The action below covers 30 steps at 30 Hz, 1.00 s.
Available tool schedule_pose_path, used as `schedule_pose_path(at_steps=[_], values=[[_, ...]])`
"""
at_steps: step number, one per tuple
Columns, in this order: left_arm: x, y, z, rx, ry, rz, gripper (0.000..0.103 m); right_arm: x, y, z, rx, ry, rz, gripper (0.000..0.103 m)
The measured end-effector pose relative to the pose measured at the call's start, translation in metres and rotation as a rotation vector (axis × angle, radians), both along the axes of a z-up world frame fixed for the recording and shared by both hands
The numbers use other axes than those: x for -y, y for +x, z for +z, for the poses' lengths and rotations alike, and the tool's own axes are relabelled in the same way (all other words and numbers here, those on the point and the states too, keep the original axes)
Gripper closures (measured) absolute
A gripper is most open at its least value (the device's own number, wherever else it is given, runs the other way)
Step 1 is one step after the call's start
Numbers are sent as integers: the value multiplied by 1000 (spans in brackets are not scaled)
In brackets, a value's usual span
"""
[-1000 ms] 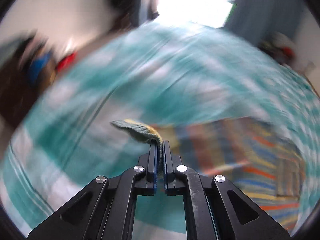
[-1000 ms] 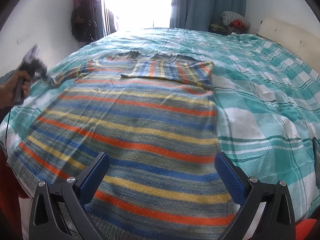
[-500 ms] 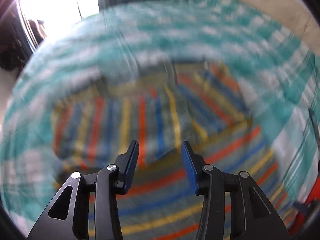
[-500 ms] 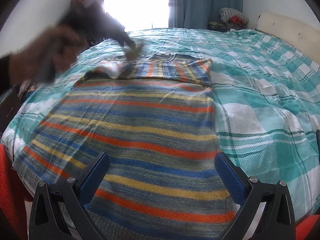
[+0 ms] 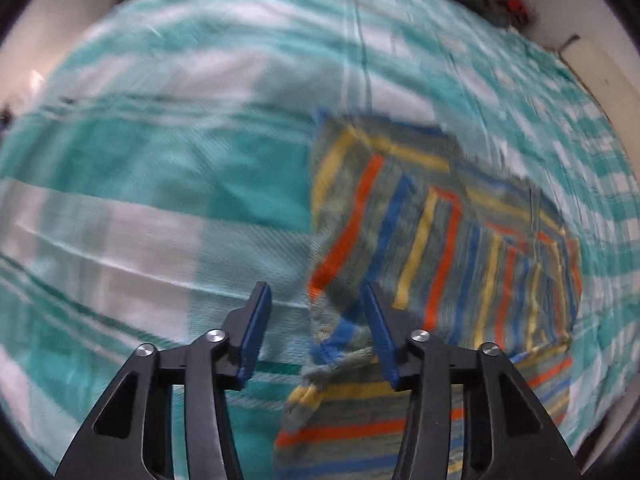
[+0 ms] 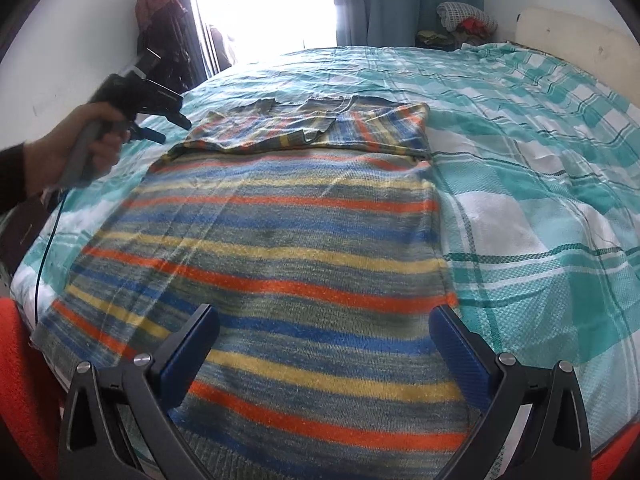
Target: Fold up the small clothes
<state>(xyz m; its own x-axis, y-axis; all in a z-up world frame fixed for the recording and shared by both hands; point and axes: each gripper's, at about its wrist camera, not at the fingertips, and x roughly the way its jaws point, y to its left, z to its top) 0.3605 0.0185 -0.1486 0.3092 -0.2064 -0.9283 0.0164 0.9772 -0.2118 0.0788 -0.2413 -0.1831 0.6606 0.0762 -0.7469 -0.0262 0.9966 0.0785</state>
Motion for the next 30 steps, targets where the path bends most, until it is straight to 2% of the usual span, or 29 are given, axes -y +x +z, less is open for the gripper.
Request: schedule_pose_path(at_steps=[1,2,3,4,5,7,8,9,11,12,14,16,17,19,20,23,24,25,27,29,30], values=[[5,0,-3,-9,-2,-30,91,0,0,-1,-2,-3,-1,0],[12,-2,-4,0,43,-69,99,0,0,-1,-4,-4,-3,0],[14,-4,-1,30,92,-73,99,1,1,-2,-7,-5,-4,0],[9,-8,7,81,107,-38,99,1,2,-2,-10,-6,-6,0],[2,-9,10,101,100,1,99,2,3,-3,-10,-5,-8,0],[-16,-9,5,90,38,74,99,3,4,-2,-7,0,-12,0],[-18,-7,-3,66,21,78,98,3,4,-2,-8,2,-11,0],[-13,-8,-8,58,45,53,97,3,4,-3,-12,5,-8,0],[-7,-9,-4,71,92,19,86,3,5,-5,-21,6,-2,0],[-9,-11,0,73,90,36,83,3,6,-5,-21,6,-1,0],[-15,-12,19,132,85,113,75,5,4,-3,-13,6,-2,0],[-16,-12,38,211,75,133,73,6,4,-3,-9,7,-7,0],[-11,-10,42,227,55,112,73,6,5,-3,-11,11,-9,0],[11,-6,38,191,6,-5,73,6,7,-6,-21,18,-9,0],[22,-11,33,173,32,-64,73,5,9,-7,-26,19,-6,0],[48,-24,4,126,203,-206,73,3,9,-7,-27,12,0,0],[47,-29,-4,118,222,-215,73,3,8,-7,-27,11,0,0],[44,-35,-7,135,208,-214,72,4,8,-8,-30,9,-2,0],[28,-48,5,140,194,-189,66,5,8,-10,-42,10,-6,0],[25,-56,20,159,193,-148,43,6,8,-9,-43,12,-10,0],[23,-64,33,199,189,-136,38,6,8,-7,-34,8,-11,0]])
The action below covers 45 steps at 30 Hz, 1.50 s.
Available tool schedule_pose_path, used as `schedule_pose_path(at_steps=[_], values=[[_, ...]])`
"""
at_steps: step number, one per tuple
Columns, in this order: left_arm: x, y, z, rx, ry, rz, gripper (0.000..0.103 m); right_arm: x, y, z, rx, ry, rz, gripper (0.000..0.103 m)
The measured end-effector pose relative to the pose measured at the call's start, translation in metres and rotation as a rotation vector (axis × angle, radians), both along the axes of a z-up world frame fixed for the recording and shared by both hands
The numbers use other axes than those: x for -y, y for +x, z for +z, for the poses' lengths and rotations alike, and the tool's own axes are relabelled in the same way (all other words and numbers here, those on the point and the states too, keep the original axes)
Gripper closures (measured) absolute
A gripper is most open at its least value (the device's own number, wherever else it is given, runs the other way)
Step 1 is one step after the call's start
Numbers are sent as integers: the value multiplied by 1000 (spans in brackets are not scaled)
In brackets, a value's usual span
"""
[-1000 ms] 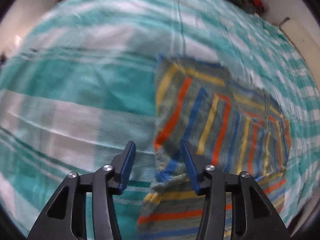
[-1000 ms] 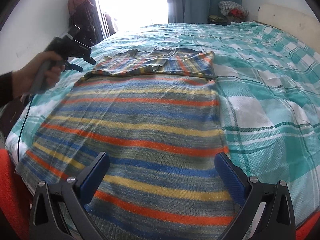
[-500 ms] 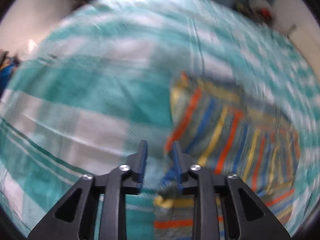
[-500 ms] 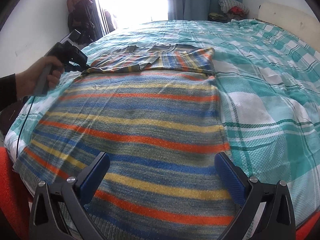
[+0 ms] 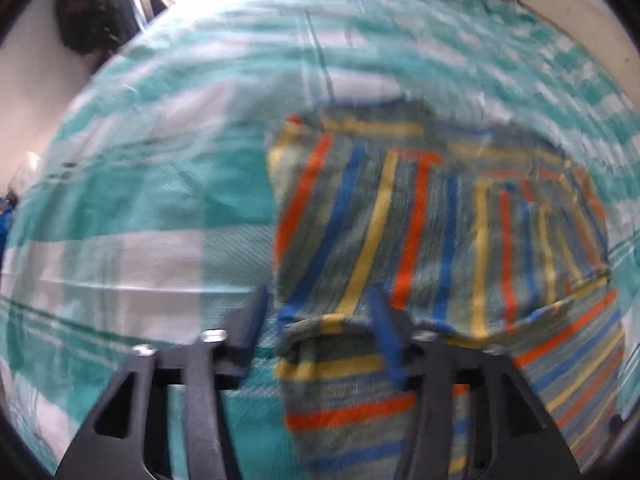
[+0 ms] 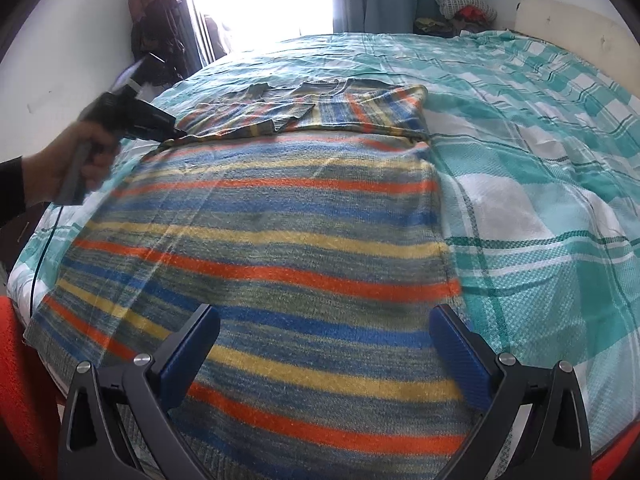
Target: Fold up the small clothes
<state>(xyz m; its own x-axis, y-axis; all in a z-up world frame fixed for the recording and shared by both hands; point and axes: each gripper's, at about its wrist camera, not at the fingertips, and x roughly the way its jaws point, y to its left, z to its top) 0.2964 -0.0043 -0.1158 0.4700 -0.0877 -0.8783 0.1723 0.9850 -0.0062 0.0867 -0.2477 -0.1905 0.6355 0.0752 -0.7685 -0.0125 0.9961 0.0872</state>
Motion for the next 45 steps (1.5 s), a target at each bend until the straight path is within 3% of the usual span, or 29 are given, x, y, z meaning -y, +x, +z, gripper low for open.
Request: schedule_pose_path(at_steps=[2,5,9,14,17,19,24,45], values=[[2,-14,15,55,-35,-12,21,0,-1,5,22,-11,0,0],[8,-66,30,110,-62,-62,12,0,-2,11,47,-37,4,0],[19,-151,26,112,-60,-108,11,3,-3,12,42,-29,-5,0],[29,-209,0,122,-56,-97,4,3,-6,13,44,-37,-4,0],[33,-215,-39,93,13,-79,2,-2,0,-4,-28,-63,11,0],[28,-221,-44,147,-19,-53,0,-6,3,-20,-87,-90,24,0],[27,-215,-46,118,-33,-57,0,-9,3,-28,-70,-113,26,0],[29,-219,-52,132,-34,-61,0,-14,0,-34,-37,-155,40,0]])
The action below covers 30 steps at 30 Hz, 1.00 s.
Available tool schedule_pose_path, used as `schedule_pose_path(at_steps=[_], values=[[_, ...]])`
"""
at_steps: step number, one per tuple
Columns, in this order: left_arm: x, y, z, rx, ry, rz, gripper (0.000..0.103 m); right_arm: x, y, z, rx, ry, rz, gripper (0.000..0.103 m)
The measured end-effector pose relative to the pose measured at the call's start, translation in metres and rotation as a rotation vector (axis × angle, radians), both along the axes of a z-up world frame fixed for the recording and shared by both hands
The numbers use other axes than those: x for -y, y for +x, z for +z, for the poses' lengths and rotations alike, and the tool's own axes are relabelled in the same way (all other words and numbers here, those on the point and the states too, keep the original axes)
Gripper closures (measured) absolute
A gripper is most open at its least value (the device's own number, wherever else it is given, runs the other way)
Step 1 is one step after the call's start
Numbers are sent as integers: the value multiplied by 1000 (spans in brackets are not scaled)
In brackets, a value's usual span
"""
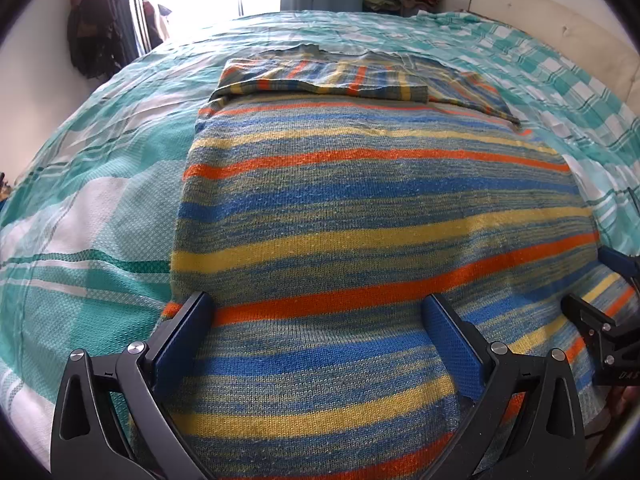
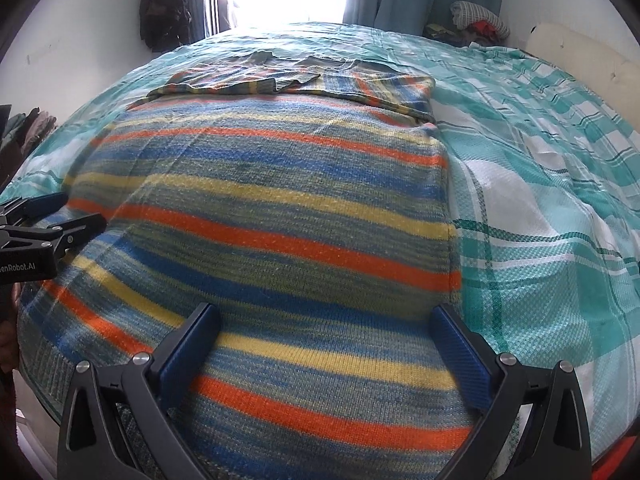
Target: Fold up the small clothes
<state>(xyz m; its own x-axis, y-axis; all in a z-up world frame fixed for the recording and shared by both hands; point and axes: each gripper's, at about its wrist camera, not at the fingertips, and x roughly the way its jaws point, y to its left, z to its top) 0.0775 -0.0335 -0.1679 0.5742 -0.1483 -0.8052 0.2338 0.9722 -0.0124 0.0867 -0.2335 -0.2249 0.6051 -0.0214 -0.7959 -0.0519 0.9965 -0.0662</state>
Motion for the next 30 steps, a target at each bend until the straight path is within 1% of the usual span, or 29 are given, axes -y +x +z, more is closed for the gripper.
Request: schedule_pose_path(at_steps=[21,24,26,28,30], values=[[1,1,-1,-4,3,0,0,0,-1,0,4,3,1,0],[2,4,4,-32,19,8,0,1,2,5,-23,5,6,0],[2,2,11,-64,33,12,1,5,1,15,-53,27,4,0],[-2,-7,18,-91,25,4,1,12,-8,23,-52,44,-19,0],[-11,-19,25,-102,4,-5,1,19,-18,33,-37,37,-64,0]])
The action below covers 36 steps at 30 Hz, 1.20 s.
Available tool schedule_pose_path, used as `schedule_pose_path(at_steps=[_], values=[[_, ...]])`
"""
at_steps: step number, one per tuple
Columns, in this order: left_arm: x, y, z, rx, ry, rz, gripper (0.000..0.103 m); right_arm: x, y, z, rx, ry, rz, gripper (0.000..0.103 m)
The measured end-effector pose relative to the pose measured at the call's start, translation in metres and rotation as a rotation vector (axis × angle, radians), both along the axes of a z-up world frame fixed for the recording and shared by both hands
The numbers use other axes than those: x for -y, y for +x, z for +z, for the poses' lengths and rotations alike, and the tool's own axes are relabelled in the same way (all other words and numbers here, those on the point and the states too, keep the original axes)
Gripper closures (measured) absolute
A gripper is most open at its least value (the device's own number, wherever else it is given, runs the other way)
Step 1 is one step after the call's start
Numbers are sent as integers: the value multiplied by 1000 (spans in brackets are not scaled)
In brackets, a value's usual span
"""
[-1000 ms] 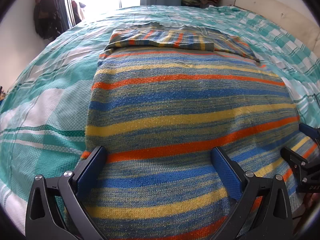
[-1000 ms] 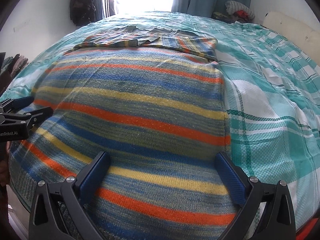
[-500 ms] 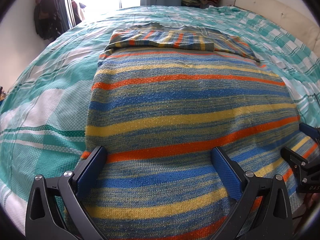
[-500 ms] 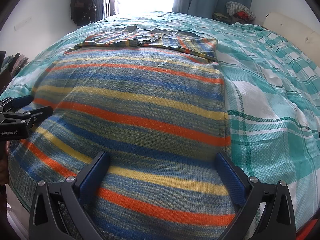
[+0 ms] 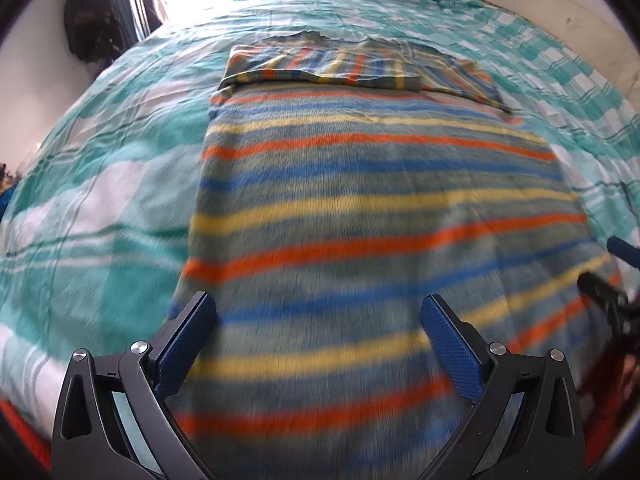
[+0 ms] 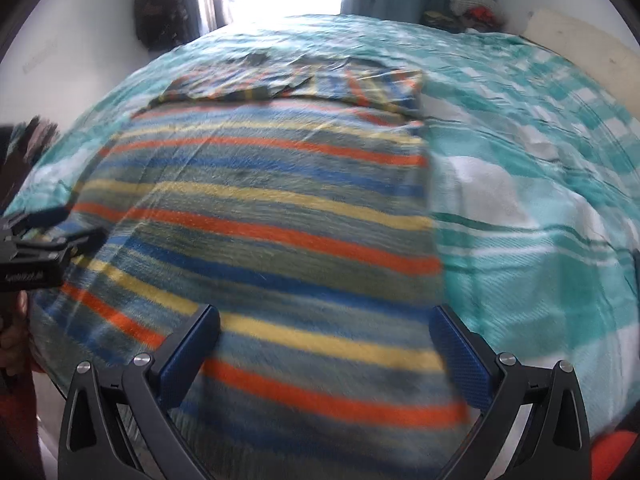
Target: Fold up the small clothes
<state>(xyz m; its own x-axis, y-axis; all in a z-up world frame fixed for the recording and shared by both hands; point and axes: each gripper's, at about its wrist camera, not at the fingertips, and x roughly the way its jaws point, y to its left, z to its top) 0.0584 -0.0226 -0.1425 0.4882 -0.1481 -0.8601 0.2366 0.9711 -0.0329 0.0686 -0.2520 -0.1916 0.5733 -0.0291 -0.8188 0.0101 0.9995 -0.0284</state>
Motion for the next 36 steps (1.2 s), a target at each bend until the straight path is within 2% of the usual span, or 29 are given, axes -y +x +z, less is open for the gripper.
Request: schedule_pose_path(at_steps=[5,7,9,11,13,16,17,19,21,22,24,25,26,27,28,29,32,36], values=[[-34,-21,22,-3,-49,22,1,17,-25,40,115,20,-59,0],[-56,-22,30,2,-84,78,1,30,-32,58,169,32,-80,0],[-77,-21,34,-10,-141,132,1,49,-35,71,176,75,-117,0],[-93,-19,31,-46,-192,165,2,69,-35,75,146,142,-153,0],[-99,-21,25,-84,-221,166,5,96,-34,73,90,273,-194,0],[-90,-27,14,-131,-228,106,20,125,-32,54,-54,476,-221,0],[-84,-28,10,-148,-225,75,20,130,-32,47,-103,520,-220,2],[-72,-30,4,-142,-166,32,20,131,-33,31,-189,571,-196,9],[-66,-32,3,-138,-132,10,20,121,-32,19,-254,568,-131,21],[-65,-32,2,-138,-120,6,21,111,-31,13,-298,549,-77,23],[-64,-32,1,-146,-103,3,32,93,-30,0,-380,497,6,32],[-64,-31,1,-153,-93,0,51,84,-30,-4,-406,462,38,37],[-63,-31,2,-165,-86,-7,76,78,-30,-7,-421,433,63,53],[-64,-30,4,-182,-89,-12,90,76,-30,-7,-425,435,69,81],[-67,-28,6,-207,-120,-12,98,77,-30,-5,-424,468,74,94],[-73,-30,10,-220,-145,0,98,79,-30,-2,-413,501,74,97],[-86,-24,27,-239,-254,30,99,89,-33,19,-333,555,62,97],[-101,12,58,-190,-447,82,99,106,-19,44,-184,681,18,97]])
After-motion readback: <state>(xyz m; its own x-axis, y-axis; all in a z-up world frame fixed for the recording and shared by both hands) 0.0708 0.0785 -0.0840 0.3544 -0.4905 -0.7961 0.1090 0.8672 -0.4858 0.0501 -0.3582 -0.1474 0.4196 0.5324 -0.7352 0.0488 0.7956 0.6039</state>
